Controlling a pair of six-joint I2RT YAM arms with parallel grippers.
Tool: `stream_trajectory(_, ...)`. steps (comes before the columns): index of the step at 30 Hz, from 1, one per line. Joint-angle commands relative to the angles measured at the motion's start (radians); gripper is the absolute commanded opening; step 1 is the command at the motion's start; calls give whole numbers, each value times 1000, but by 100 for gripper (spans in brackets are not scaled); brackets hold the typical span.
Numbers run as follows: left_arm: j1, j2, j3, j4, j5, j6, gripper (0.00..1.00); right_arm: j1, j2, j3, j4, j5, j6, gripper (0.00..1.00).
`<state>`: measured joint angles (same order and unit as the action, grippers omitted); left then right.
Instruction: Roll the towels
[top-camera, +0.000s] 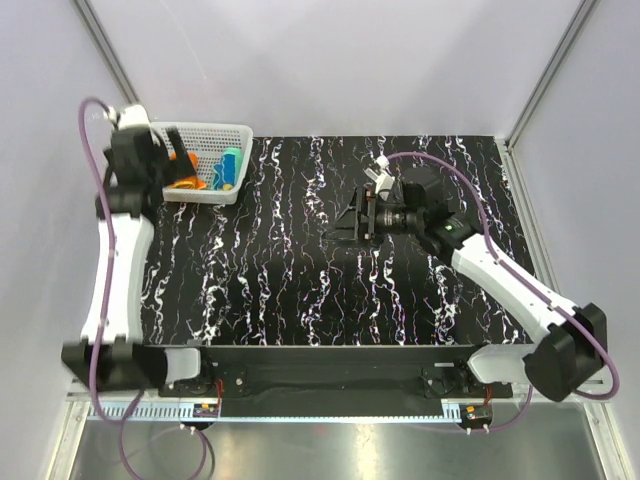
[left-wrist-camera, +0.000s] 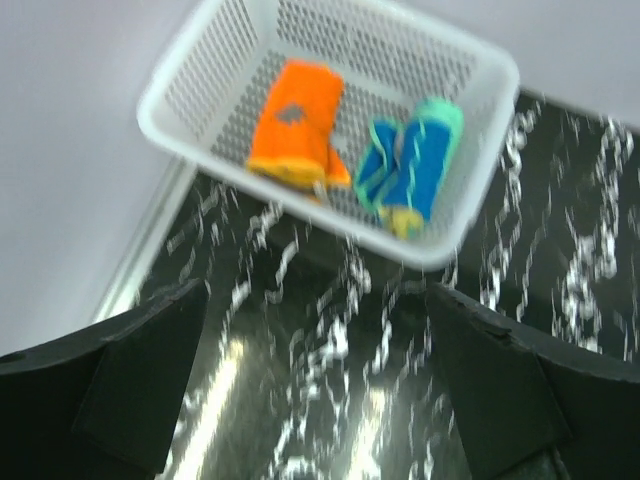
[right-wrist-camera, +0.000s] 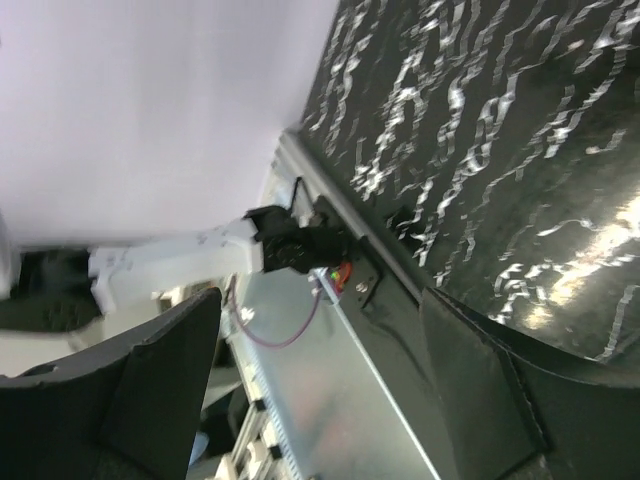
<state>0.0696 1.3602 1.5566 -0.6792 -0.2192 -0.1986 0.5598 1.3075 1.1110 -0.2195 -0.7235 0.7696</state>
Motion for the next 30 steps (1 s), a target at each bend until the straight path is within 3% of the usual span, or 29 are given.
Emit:
stream_trajectory(1,-42,-200,-260,125,-17,7,99,-3,-71,59,-125,122,-88,88)
stream_trajectory(3,-48,-333,-420,165,-17,14,99,-4,-115,59,-144,151,-104,90)
stream_trajectory(6,-50,-530,-694,350,29,24,99,-3,-171,49,-152,196,-118,91)
stream_trajectory(10,-53,-737,-1056,762,130,134,99,-3,-237,3,-138,274,-125,93)
stream_trajectory(13,-51,-823,-1263,968,24,125,99,-3,-290,-52,-107,337,-125,94)
stream_trajectory(16,-51,-756,-1377,1093,21,110,99,-3,-323,-91,-72,349,-128,96)
stream_trajectory(21,-42,-569,-1375,1194,-17,21,99,-3,-314,-108,-52,325,-115,96)
stream_trajectory(24,-40,-422,-1440,1467,-45,2,99,-3,-310,-108,-50,312,-118,96)
stream_trajectory(26,-42,-350,-1399,1443,-34,27,99,-3,-315,-112,-50,317,-125,96)
stream_trajectory(28,-42,-305,-1396,1546,-35,34,99,-3,-318,-126,-38,322,-130,95)
stream_trajectory(30,-42,-256,-1363,1549,-36,79,99,-4,-326,-137,-37,337,-133,95)
